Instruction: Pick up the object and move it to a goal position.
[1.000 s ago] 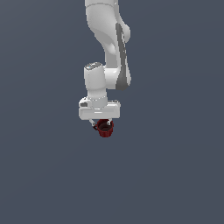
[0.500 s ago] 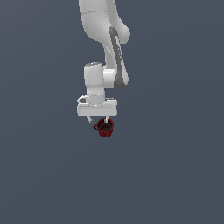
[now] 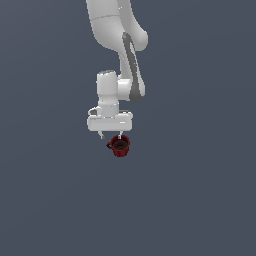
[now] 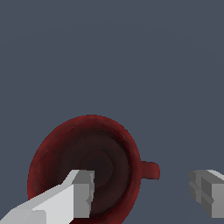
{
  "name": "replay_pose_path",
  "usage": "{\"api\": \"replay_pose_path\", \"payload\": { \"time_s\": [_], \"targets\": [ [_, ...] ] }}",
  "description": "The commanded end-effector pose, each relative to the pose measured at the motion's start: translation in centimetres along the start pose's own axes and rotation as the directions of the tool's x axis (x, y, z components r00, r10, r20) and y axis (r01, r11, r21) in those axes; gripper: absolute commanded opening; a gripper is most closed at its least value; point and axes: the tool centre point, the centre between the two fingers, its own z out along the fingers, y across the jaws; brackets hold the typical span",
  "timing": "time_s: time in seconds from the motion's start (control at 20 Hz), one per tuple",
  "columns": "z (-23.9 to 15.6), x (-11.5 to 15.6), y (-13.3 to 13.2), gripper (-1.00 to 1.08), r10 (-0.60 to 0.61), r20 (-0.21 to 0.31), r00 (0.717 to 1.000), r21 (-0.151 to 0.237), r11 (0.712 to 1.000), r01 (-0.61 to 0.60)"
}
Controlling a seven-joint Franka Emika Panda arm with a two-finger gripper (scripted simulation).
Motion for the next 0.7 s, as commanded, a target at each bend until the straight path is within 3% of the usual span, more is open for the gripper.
{"api": "replay_pose_path", "payload": {
  "time_s": [0.0, 0.65],
  "targets": [
    [-0.1, -0.1, 0.0, 0.68, 0.000, -0.006, 1.000, -0.001, 1.000, 0.000],
    [2.4, -0.2, 0.1, 0.68, -0.002, -0.005, 1.000, -0.003, 1.000, 0.002]
  ]
}}
